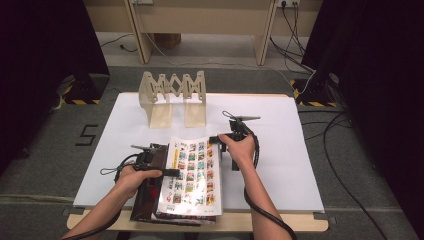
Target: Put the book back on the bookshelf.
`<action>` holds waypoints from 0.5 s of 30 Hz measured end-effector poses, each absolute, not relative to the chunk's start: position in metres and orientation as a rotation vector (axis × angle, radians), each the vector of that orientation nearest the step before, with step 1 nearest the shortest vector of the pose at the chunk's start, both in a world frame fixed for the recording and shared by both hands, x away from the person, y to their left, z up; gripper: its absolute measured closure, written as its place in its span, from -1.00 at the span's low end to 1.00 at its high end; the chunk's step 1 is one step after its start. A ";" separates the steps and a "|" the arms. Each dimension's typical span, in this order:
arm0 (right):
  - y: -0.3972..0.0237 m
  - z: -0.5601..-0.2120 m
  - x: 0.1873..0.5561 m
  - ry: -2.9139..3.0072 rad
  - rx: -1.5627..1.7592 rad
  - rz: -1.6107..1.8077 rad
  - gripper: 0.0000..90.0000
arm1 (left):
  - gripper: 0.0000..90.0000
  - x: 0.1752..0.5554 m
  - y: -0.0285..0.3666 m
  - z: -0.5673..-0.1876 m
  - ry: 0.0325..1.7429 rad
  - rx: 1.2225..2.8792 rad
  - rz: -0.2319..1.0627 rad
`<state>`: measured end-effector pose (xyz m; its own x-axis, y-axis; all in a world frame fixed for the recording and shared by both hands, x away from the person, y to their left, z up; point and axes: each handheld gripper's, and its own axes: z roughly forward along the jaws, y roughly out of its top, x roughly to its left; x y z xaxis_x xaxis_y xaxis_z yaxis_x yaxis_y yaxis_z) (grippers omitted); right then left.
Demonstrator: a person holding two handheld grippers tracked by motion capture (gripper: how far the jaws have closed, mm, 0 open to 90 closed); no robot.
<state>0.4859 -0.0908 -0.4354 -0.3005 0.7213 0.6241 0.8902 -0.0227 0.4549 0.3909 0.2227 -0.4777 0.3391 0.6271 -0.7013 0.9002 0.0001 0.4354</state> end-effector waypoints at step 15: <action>-0.084 -0.368 0.460 -2.165 -1.739 -1.487 0.65 | 0.08 0.363 0.256 -0.448 1.347 1.622 -0.012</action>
